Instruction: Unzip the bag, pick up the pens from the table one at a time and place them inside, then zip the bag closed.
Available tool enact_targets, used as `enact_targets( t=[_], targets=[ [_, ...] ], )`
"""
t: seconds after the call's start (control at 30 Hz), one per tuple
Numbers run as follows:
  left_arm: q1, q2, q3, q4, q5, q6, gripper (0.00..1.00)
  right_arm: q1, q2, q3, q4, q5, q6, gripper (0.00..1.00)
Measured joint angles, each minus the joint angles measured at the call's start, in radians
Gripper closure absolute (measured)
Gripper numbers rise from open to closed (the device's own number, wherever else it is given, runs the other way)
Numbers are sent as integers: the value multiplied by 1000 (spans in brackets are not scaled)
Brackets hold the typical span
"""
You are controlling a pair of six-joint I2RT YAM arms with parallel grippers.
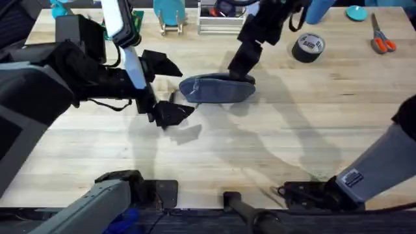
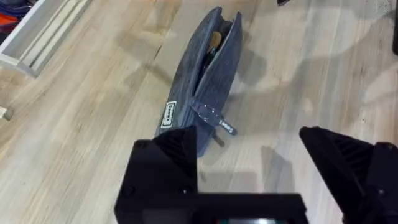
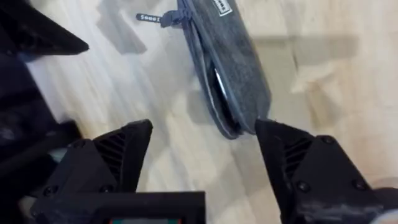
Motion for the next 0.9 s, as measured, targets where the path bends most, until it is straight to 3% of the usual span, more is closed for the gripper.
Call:
enact_targets(
  t=[0.27,0.63,0.73,0.9],
  targets=[
    [0,0,0,0,0,0,8,63,0,111,1,113,-20,6],
    [0,0,0,0,0,0,8,62,0,120,-35,148,-23,7],
    [0,0,0,0,0,0,8,62,0,120,-27,148,-25,149],
    [0,0,0,0,0,0,8,62,2,120,-31,147,-26,173]
  ],
)
